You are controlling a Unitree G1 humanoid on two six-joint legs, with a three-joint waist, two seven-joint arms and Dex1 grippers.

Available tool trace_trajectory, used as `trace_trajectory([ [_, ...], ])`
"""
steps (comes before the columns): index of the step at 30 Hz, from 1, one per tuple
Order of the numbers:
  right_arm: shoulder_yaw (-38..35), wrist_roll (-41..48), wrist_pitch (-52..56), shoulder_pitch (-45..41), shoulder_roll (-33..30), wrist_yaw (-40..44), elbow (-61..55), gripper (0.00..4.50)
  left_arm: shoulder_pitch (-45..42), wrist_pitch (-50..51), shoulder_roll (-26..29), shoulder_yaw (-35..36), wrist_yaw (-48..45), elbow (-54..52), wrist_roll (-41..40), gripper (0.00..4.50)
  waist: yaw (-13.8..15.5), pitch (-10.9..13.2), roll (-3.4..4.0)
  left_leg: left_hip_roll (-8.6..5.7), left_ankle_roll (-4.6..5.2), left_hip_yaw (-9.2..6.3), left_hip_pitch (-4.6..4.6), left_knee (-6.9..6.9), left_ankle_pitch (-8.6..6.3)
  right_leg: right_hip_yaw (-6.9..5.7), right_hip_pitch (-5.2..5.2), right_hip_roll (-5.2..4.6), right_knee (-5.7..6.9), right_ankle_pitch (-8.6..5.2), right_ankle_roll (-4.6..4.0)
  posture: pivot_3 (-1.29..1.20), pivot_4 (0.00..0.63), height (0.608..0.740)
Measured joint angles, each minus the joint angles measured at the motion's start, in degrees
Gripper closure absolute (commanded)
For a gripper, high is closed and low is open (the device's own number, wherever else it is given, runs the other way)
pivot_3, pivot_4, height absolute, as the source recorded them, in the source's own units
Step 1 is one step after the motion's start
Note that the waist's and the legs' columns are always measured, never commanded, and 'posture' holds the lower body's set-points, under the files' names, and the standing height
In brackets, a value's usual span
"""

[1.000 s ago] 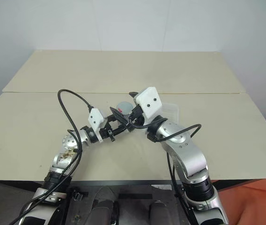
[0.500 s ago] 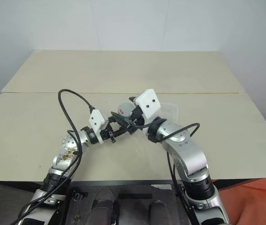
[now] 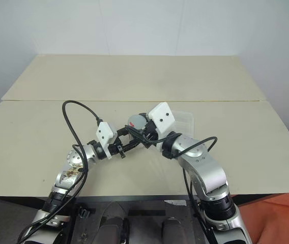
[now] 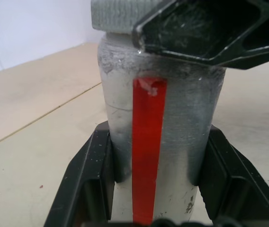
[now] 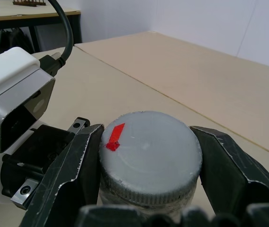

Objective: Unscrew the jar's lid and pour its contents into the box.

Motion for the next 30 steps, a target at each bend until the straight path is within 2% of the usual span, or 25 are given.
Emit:
trace_trajectory([
  [6,0.02,0.0,-0.24,-0.01,-0.51,1.1,0.35,1.69,0.83,0.16,0.02,-0.18,-0.06,-0.53,-0.19,2.51,-0.05,0.0,0.0,0.0,0.0,0.0,0.0,-0.01,0.0,0.0,0.0,0.0,-0.01,0.0,0.0,0.0,0.15,0.74],
  [10,-0.4,1.91,-2.95,-0.07,-3.38,6.39,0.58,1.69,2.04,1.74,1.7,-0.22,-2.48,-3.46,-2.73,2.51,-0.04,0.0,0.0,0.01,0.0,-0.01,0.0,-0.01,0.0,0.0,0.0,0.0,-0.03,0.0,0.0,0.0,0.15,0.74],
  [18,-0.75,6.79,-10.27,-3.09,-9.99,22.69,6.0,1.69,3.21,5.51,7.3,-0.62,-9.5,-8.75,-7.11,2.51,-0.05,0.01,0.01,0.03,0.0,0.01,0.0,-0.02,0.0,-0.01,0.01,0.03,-0.07,0.0,0.0,0.0,0.15,0.74],
  [24,-0.29,9.83,-14.42,-7.41,-11.98,35.22,12.24,1.69,2.94,9.77,11.79,-0.61,-15.03,-12.04,-11.44,2.51,-0.06,0.03,0.02,0.05,0.0,0.0,0.01,-0.02,0.0,0.0,0.01,0.03,-0.07,0.0,-0.01,0.0,0.15,0.74],
  [30,0.19,11.6,-19.34,-12.77,-12.27,47.86,20.35,1.69,2.11,11.52,13.31,-0.69,-18.53,-13.59,-13.75,2.51,-0.03,0.03,0.03,0.05,0.0,0.03,0.01,-0.02,0.0,-0.01,0.02,0.03,-0.08,0.0,-0.01,0.0,0.15,0.74],
])
